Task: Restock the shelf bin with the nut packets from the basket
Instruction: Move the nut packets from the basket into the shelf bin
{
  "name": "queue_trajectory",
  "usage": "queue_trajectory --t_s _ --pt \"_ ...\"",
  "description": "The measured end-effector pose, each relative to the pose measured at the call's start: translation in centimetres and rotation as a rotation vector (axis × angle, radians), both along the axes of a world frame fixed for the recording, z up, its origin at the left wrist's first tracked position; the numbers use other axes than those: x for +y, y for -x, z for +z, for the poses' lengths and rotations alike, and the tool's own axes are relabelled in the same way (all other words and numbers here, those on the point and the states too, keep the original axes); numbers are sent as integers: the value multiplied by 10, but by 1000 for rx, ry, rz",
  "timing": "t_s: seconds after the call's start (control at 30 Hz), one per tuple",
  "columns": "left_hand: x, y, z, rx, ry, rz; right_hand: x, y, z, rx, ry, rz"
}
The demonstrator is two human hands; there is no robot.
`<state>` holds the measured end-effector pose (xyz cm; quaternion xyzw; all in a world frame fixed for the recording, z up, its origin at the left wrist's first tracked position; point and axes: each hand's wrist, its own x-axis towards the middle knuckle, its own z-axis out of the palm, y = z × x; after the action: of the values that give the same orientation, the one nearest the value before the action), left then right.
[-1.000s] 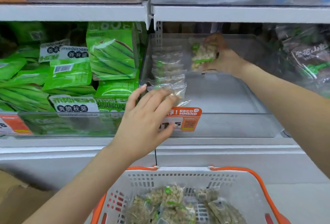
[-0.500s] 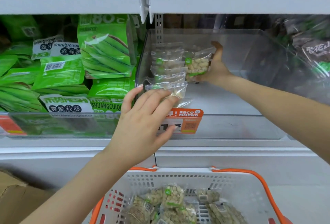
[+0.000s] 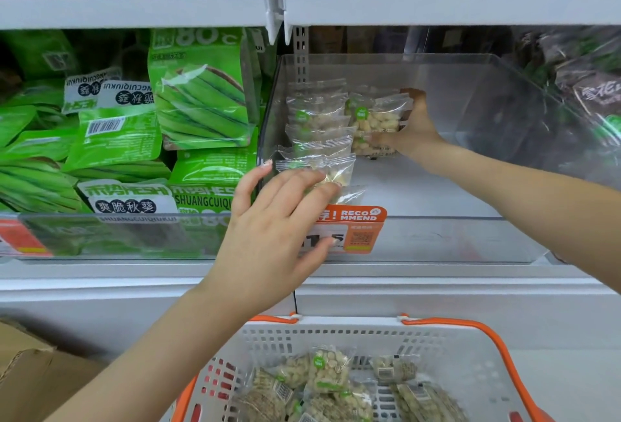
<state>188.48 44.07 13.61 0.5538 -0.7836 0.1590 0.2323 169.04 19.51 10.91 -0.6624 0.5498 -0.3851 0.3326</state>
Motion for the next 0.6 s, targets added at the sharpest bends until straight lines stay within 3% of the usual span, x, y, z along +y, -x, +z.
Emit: queue_trajectory --t_s 0.13,0.37,0.6 --pt "0 0 0 -1 3 4 4 -1 2 154 -25 -20" --pt "-1 1 0 -8 0 11 10 -5 9 92 5 -27" --pt "0 2 0 -11 0 13 14 -6 11 247 85 -81"
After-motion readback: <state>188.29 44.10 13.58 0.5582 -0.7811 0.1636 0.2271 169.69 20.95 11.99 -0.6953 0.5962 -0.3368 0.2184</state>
